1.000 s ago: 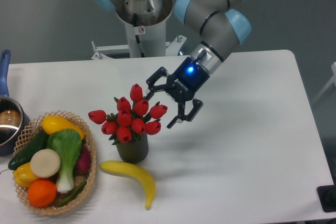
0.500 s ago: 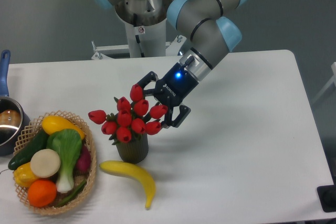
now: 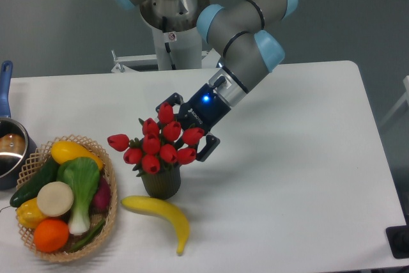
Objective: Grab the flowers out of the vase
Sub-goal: 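Close the gripper around the tulip stems just below the blooms, then lift the gripped tulip bunch straight up out of the dark vase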
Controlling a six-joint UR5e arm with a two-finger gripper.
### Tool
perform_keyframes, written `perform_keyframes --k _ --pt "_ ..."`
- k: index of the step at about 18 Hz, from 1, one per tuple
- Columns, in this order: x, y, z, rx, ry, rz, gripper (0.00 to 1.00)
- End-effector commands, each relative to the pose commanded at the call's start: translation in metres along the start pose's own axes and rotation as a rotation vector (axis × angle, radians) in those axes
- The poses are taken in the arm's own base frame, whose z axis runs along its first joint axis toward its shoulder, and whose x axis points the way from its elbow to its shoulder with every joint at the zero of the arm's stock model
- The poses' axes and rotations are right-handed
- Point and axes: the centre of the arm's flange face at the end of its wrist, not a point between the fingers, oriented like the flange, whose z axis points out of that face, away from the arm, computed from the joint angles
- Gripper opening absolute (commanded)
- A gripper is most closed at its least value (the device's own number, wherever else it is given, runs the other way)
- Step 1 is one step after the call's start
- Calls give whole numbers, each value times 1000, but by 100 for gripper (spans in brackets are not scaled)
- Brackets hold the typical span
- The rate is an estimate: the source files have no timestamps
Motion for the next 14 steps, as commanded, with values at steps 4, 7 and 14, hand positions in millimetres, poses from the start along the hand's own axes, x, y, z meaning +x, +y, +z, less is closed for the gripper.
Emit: perform_keyframes --k 4,7,14 --pt "0 -2 0 9 1 3 100" --pt "0 0 1 9 3 -1 87" --pt "-3 -1 1 17 3 -10 48"
